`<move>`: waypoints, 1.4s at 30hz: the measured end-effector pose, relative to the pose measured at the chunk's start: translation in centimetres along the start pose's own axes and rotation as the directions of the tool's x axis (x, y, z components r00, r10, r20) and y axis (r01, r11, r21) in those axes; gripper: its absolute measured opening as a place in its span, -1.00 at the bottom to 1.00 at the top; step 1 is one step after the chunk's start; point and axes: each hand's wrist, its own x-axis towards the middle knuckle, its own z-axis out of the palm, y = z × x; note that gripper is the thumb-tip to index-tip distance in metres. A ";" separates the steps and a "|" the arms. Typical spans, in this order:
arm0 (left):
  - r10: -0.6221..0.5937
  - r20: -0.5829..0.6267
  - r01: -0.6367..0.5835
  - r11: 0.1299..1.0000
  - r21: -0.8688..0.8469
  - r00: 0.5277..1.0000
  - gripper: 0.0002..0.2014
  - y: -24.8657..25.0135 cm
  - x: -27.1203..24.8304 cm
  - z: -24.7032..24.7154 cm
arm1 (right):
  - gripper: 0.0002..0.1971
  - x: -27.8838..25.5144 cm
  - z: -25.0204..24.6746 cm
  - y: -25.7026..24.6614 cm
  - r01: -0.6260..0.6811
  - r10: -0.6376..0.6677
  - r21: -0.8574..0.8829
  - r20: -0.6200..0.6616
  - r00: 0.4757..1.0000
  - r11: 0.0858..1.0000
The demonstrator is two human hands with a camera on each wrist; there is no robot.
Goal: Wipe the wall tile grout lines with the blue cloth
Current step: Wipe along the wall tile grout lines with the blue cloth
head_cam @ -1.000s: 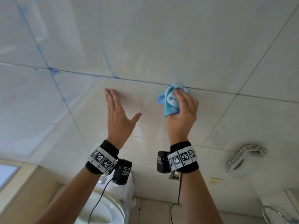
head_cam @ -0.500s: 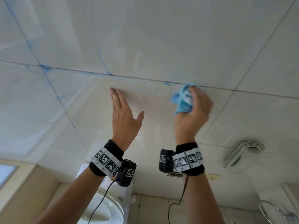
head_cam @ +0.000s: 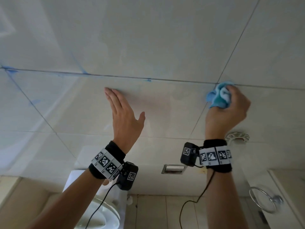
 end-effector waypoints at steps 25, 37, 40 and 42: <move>-0.106 0.125 0.077 0.972 0.222 0.986 -0.08 -6.3 -0.2 -9.3 | -0.56 -9.2 6.4 -9.5 0.031 -0.113 0.320 0.241 0.964 0.947; -0.152 0.048 0.137 0.964 0.228 0.987 -0.18 -15.1 -2.8 -17.9 | -0.61 -15.7 11.4 -19.4 0.026 -0.163 0.349 0.372 0.914 0.937; -0.120 0.084 0.100 0.972 0.212 0.989 -0.17 -16.4 -2.1 -19.8 | -0.52 -15.4 10.2 -21.0 -0.037 -0.106 0.301 0.445 0.889 0.953; -0.095 0.098 0.075 0.978 0.194 0.991 -0.13 -16.8 -1.4 -21.1 | -0.50 -14.5 8.5 -22.0 -0.009 -0.115 0.277 0.430 0.896 0.961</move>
